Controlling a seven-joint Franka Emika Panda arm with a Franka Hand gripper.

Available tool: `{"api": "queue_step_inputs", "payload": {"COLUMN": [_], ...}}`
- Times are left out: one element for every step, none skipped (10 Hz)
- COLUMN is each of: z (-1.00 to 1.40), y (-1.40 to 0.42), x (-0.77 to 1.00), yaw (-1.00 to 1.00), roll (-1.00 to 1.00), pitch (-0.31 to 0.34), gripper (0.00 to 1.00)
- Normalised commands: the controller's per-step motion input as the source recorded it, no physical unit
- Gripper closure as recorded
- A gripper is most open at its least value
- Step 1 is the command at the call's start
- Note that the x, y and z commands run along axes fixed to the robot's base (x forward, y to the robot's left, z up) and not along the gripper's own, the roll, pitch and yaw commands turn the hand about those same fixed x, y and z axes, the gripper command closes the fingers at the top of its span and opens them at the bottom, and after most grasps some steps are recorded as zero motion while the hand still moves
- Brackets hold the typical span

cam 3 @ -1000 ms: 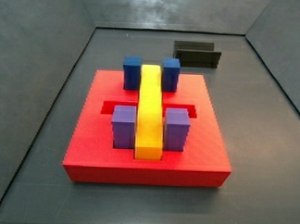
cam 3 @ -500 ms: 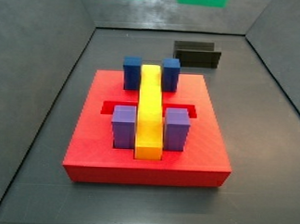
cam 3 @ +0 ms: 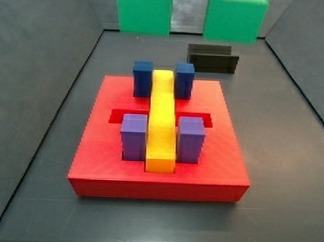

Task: Pick up the green object. Move up. Place the green object on the fixture. Regrasp the green object. Move to above the board. Insert the green object.
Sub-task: Insert the green object.

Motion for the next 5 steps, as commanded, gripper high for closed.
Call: {"api": "queue_step_inputs", "payload": {"z": [-0.51, -0.53, -0.55, -0.65, -0.54], "y": [-0.4, -0.34, -0.27, -0.02, 0.0], "x": [0.17, 0.19, 0.25, 0.16, 0.0], "yaw": [0.25, 0.26, 0.18, 0.11, 0.0], "roll": [0.38, 0.37, 0.34, 0.24, 0.0], "pitch": [0.0, 0.011, 0.05, 0.094, 0.176], "gripper": [1.0, 1.0, 1.0, 1.0, 1.0]}}
